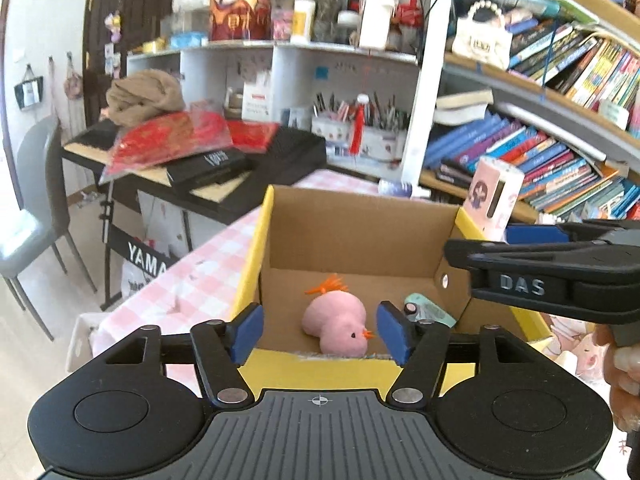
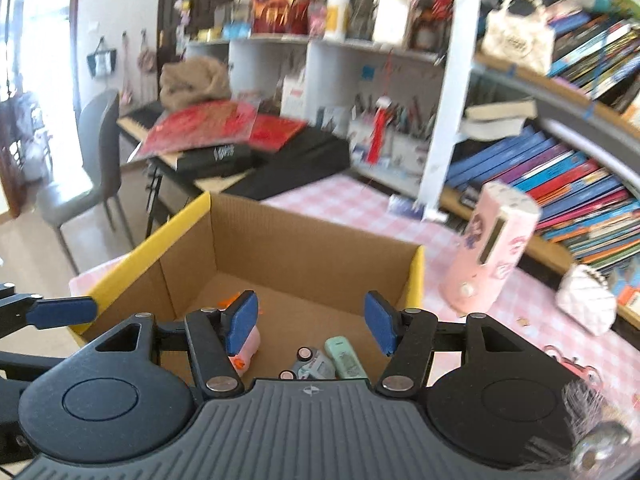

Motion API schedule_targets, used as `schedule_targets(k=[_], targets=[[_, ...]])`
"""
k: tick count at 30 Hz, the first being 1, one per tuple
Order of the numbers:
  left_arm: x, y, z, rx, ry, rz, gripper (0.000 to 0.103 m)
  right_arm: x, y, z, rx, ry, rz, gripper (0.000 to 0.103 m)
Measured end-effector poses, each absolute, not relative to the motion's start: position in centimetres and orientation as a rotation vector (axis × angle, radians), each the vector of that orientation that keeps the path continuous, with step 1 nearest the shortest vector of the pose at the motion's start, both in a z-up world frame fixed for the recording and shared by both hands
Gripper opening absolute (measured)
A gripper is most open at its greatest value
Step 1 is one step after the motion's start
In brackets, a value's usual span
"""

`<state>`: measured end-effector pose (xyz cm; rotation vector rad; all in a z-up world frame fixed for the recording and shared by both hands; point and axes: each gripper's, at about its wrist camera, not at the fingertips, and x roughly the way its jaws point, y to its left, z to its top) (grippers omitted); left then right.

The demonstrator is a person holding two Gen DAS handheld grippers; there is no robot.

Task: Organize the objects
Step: 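Lower the pouch into the box and open the left gripper while the right releases the car inside, then withdraw both open grippers from the box back over the table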

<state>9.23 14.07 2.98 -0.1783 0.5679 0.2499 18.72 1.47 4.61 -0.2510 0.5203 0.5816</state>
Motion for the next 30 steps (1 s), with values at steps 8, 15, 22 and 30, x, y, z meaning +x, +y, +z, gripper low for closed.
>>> schedule_targets(k=[8,15,22,30], targets=[[5.9,13.9,3.0,-0.143,0.518,0.239,0.071,14.4,-1.4,4.0,-0.227,0.444,0.485,0.059],[2.8,14.3,2.2,-0.145,0.539,0.251,0.077,10.9,-2.9,2.6,-0.206,0.48,0.419,0.063],[0.5,14.7,1.7,-0.157,0.574,0.261,0.079,7.2,-3.0,1.2,-0.204,0.554,0.384,0.071],[-1.8,14.9,1.6,-0.147,0.589,0.261,0.08,3.8,-2.6,0.9,-0.23,0.555,0.385,0.076]])
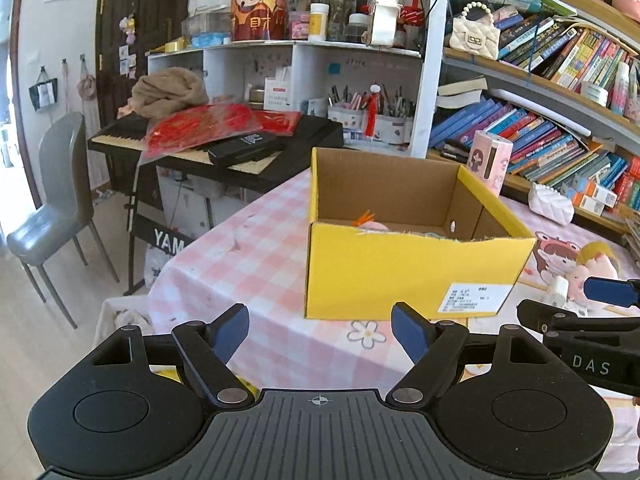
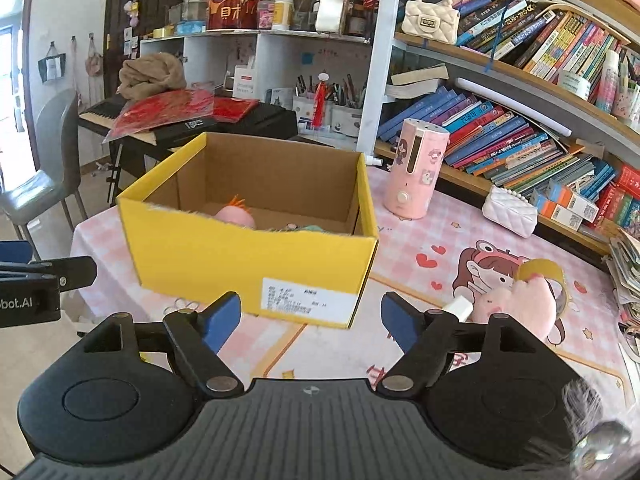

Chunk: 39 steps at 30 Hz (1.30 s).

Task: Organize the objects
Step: 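Withdraw both open grippers from the box back over the table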

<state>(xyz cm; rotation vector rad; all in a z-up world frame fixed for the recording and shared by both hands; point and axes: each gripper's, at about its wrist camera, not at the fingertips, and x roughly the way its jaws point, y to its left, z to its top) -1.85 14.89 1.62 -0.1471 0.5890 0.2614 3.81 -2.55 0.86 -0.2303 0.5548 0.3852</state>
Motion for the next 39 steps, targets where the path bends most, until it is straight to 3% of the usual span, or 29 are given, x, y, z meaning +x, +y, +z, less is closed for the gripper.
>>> schedule_targets(k=[13,39], targets=[[-4.2,14.3,1.3,-0.115,0.62,0.219,0.088,0.2,-3.0,0.4,-0.223,0.578,0.359,0.085],[-2.9,7.0,-0.5,-0.032,0.699,-0.031,0.089,-2.9,-10.5,-1.6,-0.157,0.677,0.116,0.086]])
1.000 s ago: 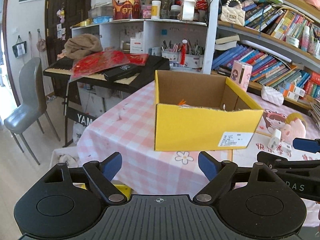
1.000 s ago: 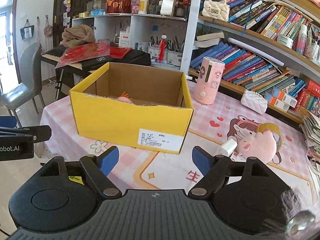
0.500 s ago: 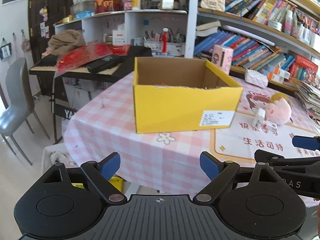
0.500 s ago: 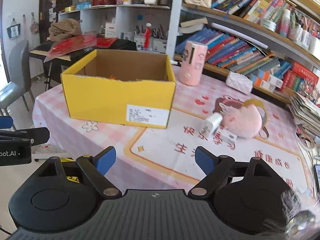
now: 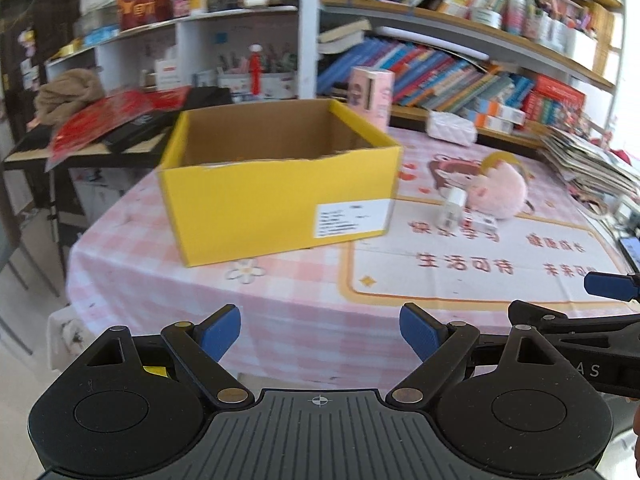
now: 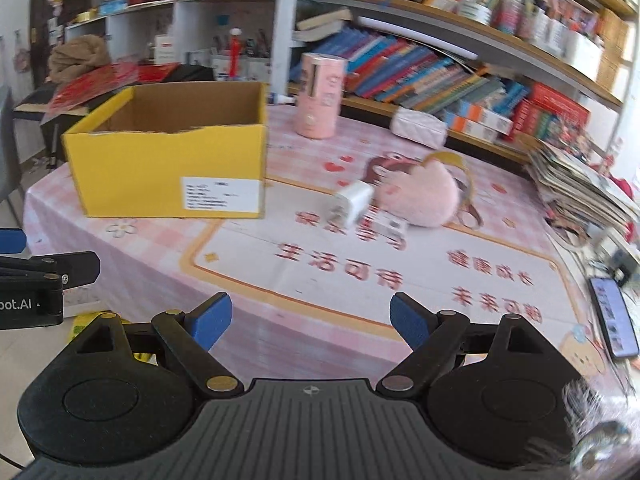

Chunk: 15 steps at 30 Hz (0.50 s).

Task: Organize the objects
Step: 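Withdraw both open grippers from the box back over the table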

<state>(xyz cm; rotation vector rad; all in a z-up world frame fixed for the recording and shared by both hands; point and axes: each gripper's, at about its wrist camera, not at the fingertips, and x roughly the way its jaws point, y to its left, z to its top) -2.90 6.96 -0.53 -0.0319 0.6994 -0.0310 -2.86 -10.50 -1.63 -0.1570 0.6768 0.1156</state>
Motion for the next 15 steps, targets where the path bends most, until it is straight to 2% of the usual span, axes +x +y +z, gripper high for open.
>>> schedule_targets(k=[15], targets=[[1.2,0.1,-1.0,0.024,0.723,-0.177,0.089,-1.4,-17.6,-2.2,-0.098,0.722,-0.038,0.086]])
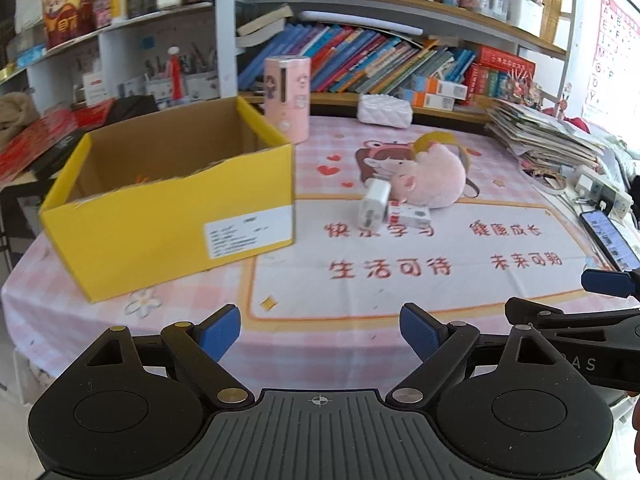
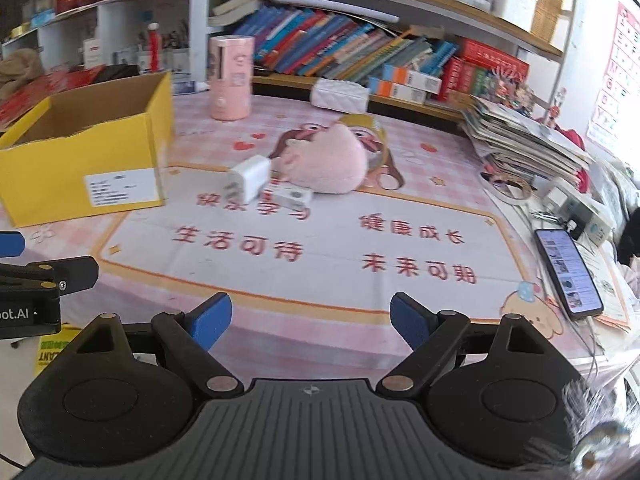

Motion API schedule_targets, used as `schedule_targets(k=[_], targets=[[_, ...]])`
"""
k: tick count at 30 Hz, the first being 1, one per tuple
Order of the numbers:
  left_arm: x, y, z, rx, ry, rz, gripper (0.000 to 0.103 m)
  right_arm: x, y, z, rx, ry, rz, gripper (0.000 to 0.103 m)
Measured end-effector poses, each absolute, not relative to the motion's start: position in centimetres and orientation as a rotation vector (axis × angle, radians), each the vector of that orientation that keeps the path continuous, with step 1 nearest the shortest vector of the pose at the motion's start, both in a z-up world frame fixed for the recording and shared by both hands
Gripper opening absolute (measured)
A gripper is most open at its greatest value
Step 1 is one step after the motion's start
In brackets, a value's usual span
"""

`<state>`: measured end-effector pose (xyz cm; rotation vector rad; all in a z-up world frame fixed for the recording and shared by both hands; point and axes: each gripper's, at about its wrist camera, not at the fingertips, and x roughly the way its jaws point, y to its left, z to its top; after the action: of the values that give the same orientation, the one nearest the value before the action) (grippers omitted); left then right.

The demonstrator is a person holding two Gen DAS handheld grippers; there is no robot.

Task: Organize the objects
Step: 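Withdraw both open grippers from the box back over the table, then grasp the white charger with the left gripper while the right grasps the pink plush pig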

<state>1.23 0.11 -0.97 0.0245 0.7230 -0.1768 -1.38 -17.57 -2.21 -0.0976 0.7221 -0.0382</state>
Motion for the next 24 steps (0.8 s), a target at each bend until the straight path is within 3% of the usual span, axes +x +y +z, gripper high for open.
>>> schedule_targets(k=[24], targets=[[8.7,-5.0,-1.1,0.01,0.722,-0.161,0.089,7.8,-22.6,-2.2,-0.113,0.743,0.004,0.086]])
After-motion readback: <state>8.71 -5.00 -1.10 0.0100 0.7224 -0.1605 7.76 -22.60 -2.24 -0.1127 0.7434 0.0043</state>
